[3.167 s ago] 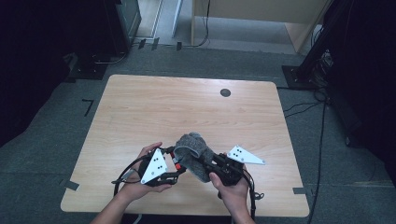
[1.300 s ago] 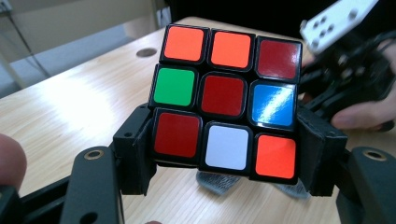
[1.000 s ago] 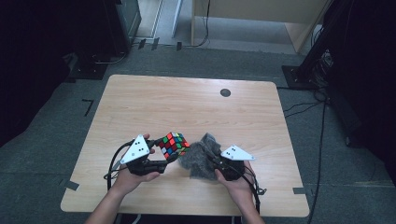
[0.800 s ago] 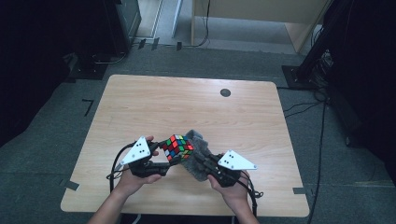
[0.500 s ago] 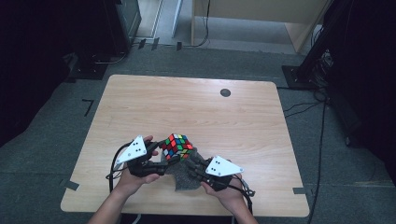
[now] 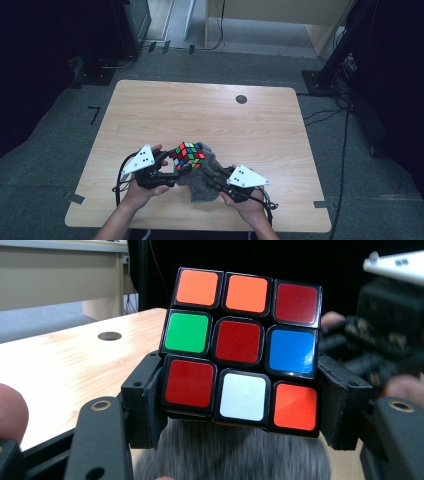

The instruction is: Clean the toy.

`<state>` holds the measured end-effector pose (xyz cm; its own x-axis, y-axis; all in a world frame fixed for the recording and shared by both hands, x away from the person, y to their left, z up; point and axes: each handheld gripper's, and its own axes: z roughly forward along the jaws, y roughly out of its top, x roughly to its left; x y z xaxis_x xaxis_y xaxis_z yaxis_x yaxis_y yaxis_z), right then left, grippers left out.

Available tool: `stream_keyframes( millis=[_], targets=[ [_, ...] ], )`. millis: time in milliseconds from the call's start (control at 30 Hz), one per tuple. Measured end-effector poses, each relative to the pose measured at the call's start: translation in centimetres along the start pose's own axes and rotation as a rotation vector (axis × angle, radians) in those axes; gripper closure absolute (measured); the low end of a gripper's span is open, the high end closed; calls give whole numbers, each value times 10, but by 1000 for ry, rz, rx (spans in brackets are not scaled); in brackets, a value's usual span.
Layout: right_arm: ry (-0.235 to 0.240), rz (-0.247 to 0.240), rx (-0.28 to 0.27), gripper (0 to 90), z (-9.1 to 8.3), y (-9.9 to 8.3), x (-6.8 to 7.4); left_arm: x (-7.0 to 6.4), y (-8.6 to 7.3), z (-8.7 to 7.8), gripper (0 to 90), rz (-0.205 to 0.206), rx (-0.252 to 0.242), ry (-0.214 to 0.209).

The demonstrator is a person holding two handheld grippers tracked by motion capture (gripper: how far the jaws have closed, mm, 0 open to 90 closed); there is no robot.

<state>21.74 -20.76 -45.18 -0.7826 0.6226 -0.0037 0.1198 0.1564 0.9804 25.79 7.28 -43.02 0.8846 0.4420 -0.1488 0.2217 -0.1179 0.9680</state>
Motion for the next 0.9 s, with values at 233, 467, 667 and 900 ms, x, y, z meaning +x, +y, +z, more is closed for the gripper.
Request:
stream_keyframes(
  millis=[233, 467, 667, 900],
  targets=[
    [90, -61, 109, 786, 15, -7, 14, 1, 1, -3, 338, 6, -5, 18],
    [-66, 35, -12, 787, -14, 12, -9, 2, -4, -1, 338, 87, 49, 75],
    [-89, 79, -151, 786, -30, 35, 1, -15, -18, 20, 338, 215, 156, 88],
    [-14, 126, -124, 785, -15, 26, 9, -29, -16, 23, 338, 267, 149, 62]
  ],
)
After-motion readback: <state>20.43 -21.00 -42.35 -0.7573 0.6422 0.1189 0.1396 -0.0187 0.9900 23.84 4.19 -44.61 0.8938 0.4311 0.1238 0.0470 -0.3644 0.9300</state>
